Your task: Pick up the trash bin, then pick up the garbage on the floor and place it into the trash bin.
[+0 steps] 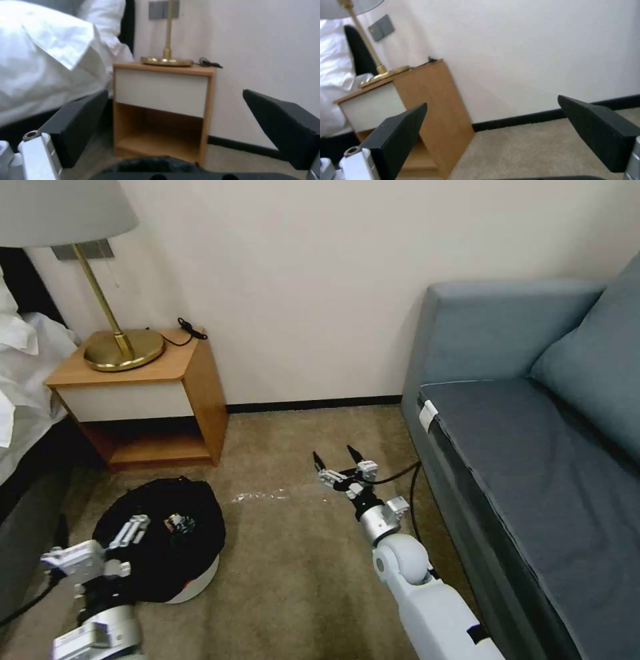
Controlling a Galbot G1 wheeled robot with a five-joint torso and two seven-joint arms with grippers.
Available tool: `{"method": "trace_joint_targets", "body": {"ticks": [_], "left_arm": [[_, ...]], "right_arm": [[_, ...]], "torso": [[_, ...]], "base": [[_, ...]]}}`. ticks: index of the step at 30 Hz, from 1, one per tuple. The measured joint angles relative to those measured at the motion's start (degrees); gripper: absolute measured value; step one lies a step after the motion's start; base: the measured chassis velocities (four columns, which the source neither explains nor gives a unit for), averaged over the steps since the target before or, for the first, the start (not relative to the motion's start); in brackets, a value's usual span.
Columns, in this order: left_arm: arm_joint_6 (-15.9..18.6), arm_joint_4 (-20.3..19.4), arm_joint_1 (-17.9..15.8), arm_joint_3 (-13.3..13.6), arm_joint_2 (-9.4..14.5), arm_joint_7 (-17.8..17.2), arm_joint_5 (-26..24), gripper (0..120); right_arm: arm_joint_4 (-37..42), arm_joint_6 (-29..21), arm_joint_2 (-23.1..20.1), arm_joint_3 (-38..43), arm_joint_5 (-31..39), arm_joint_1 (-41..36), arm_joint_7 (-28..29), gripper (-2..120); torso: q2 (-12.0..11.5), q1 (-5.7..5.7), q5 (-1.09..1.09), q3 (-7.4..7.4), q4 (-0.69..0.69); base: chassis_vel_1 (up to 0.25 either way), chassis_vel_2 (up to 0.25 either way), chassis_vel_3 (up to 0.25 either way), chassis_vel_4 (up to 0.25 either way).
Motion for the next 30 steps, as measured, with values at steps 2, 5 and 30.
{"method": "trace_joint_targets", "body": {"ticks": [2, 5, 30], "left_arm": [[-0.21, 0.69, -0.25, 0.87, -0.6, 0.33, 0.29, 100], [-0.43, 0.97, -0.27, 1.16, -0.76, 0.58, 0.53, 100], [-0.62, 1.25, -0.16, 1.21, -0.87, 1.02, 0.78, 100]], "right_arm": [[0.3, 0.01, 0.25, 0.82, 0.41, -1.01, -0.07, 100], [0.44, 0.02, 0.3, 1.18, 0.43, -1.46, -0.09, 100], [0.6, 0.03, 0.49, 1.77, 0.51, -2.47, 0.36, 100]], "torso": [[0.0, 0.0, 0.0, 0.0, 0.0], [0.0, 0.0, 0.0, 0.0, 0.0], [0.0, 0.0, 0.0, 0.0, 0.0]], "base": [[0.0, 0.0, 0.0, 0.0], [0.0, 0.0, 0.0, 0.0], [0.0, 0.0, 0.0, 0.0]]}}
